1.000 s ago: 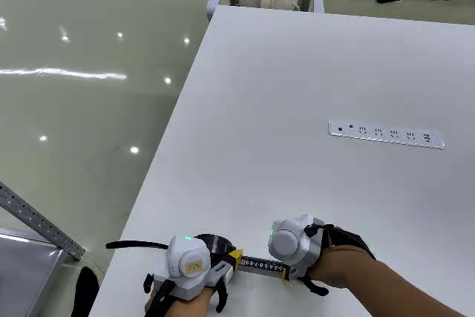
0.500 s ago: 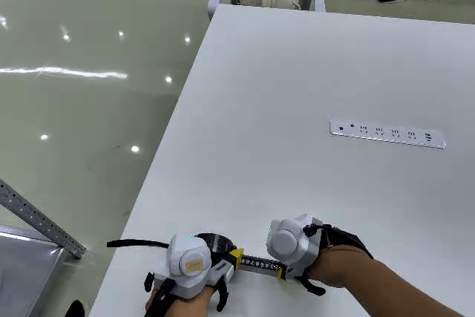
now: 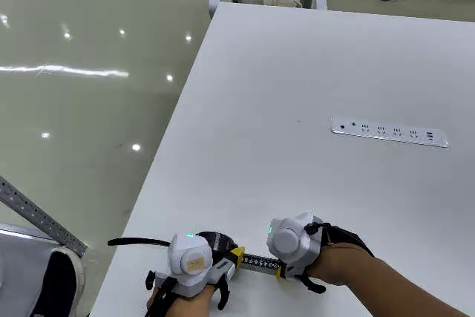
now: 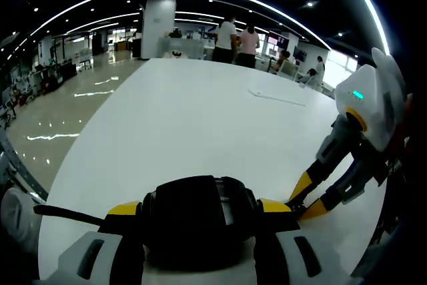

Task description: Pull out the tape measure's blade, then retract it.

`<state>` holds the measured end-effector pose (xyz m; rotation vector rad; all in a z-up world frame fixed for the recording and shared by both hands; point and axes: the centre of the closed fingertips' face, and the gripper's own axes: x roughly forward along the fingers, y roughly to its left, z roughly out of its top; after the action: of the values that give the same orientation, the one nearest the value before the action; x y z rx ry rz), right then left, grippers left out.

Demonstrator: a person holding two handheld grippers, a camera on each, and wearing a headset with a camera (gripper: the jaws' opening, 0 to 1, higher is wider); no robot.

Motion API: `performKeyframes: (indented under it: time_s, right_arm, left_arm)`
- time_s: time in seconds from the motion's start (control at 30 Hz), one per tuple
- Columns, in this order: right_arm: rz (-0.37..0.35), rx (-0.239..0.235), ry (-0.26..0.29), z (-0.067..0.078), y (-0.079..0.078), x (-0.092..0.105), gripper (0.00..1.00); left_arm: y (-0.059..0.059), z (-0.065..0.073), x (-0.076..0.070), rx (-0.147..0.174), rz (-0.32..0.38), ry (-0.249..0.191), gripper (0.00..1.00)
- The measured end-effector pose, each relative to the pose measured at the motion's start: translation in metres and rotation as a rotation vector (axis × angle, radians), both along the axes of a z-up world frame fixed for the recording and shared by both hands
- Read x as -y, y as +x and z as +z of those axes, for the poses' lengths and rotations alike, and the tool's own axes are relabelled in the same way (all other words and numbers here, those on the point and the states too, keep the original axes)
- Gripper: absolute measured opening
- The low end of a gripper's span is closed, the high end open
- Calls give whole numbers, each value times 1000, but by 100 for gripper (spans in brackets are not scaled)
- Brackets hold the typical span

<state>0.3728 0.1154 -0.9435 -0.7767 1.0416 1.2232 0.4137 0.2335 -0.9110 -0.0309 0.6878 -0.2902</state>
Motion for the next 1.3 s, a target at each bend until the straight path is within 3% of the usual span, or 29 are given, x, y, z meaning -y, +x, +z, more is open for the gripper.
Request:
performKeyframes:
  time_s: [1.3]
  right_arm:
    - [13, 27, 63, 1, 2, -22, 16]
  left_arm:
    - [0, 0, 0, -3, -7, 0, 63]
